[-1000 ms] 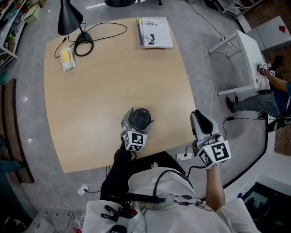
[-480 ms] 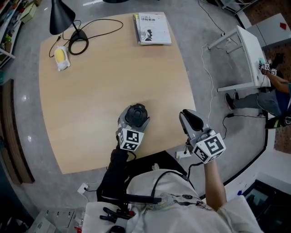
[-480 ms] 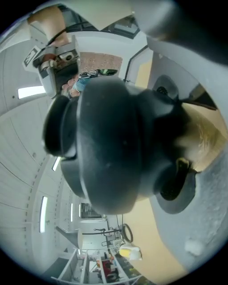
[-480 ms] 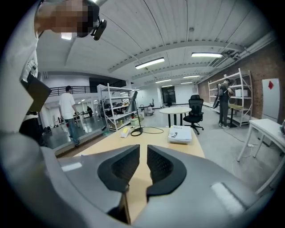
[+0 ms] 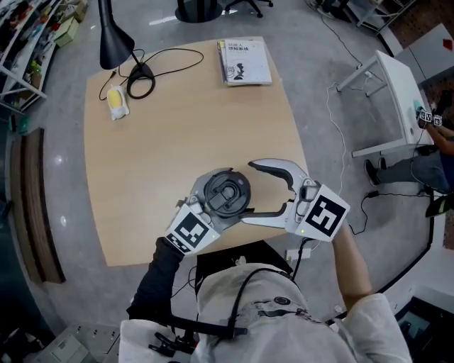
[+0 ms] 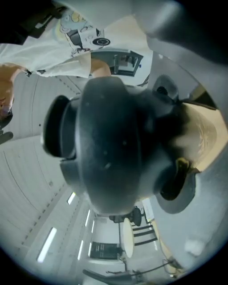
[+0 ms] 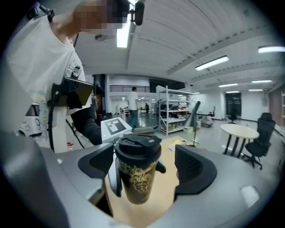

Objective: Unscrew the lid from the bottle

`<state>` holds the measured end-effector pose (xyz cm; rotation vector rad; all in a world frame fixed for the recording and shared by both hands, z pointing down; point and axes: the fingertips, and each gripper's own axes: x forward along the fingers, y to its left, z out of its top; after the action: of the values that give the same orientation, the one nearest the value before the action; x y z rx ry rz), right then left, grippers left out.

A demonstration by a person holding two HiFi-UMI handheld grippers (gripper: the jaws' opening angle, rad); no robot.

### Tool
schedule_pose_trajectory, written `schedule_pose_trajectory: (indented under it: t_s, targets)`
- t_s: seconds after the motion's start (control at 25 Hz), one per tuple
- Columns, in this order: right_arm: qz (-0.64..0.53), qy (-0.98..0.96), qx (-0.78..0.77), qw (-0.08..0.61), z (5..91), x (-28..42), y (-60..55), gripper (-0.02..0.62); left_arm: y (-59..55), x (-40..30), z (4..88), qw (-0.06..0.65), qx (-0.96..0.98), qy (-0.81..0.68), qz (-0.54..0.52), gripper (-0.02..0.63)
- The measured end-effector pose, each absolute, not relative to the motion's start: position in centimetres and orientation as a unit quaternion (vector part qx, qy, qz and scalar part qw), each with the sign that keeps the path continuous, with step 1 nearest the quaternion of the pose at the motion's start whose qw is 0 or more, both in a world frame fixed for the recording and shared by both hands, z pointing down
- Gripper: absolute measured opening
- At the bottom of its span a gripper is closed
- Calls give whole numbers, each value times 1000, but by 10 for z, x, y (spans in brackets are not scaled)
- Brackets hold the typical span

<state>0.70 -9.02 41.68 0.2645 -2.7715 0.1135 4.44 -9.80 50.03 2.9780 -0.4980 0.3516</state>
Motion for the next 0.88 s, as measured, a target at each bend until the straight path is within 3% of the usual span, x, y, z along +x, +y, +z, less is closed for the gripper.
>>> schedule_pose_trajectory:
  t_s: [0.2,0.56,0.76,0.84,0.88]
  targets:
    - [-20,-978,-43,203,393,-12,-48,493,-68,60,463,17,982,-128,141,428]
    - [-40,-971,-187,142,359,-22,-1,477,-21,67,430,3,989,-56,139,428]
    - [-20,-919,-378,110,333,-2,36,479,21,80,403,26,992,52,109,428]
    - [7,-920,-372,126,332,-3,33,479,18,81,396,44,995,39,83,428]
    - [12,-930,-336,148,336,-4,26,517,11,78,397,52,996,14,77,428]
